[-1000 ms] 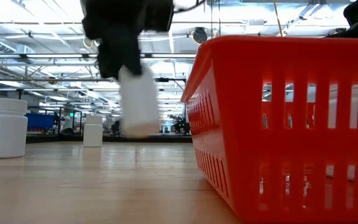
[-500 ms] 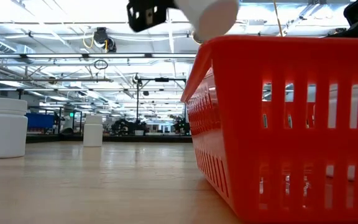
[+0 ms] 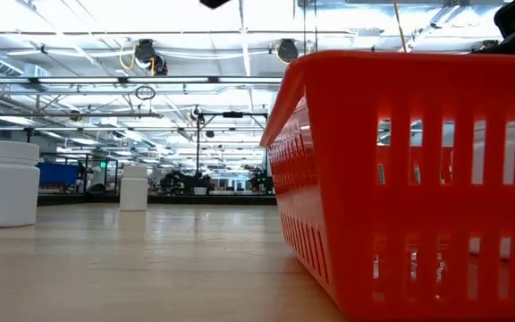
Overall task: Pick and place pill bottles into a basket
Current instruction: Put the white pill bottle into the red basket
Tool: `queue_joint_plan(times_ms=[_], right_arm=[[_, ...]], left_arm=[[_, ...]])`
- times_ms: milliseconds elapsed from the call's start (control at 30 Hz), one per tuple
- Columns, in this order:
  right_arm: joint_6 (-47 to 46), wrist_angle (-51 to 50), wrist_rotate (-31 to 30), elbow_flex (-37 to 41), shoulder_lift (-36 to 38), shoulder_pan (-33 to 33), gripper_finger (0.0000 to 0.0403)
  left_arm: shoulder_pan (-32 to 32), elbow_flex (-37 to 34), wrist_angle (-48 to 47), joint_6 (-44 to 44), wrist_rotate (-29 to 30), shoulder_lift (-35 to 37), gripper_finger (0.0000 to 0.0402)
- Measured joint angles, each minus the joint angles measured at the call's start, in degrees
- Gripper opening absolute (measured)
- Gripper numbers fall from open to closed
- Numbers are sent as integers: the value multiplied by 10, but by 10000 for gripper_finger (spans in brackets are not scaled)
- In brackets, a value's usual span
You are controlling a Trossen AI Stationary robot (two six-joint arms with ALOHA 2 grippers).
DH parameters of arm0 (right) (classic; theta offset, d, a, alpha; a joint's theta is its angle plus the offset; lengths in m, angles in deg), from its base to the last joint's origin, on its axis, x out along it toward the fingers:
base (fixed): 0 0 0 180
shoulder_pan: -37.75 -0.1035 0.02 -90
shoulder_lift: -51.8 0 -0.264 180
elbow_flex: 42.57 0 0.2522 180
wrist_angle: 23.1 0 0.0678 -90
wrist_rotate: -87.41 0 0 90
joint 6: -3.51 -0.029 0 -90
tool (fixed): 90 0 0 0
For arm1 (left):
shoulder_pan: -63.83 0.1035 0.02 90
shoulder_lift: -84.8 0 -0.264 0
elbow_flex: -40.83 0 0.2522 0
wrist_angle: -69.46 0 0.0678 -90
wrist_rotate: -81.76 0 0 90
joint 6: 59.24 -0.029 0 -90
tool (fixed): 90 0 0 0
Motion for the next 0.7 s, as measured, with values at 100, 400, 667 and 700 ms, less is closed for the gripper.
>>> queue_joint_plan(times_ms=[100,400,667,700], right_arm=[[0,0,0,0,0,0,2],[0,1,0,0,-1,0,4],[0,0,0,0,-9,0,2],[0,-2,1,0,-9,0,2]], left_arm=[[-4,0,9,-2,1,0,176],[-8,11,30,-19,-3,-43,164],[-5,129,-129,-36,6,-123,173],[-4,145,-151,-38,9,-137,171]])
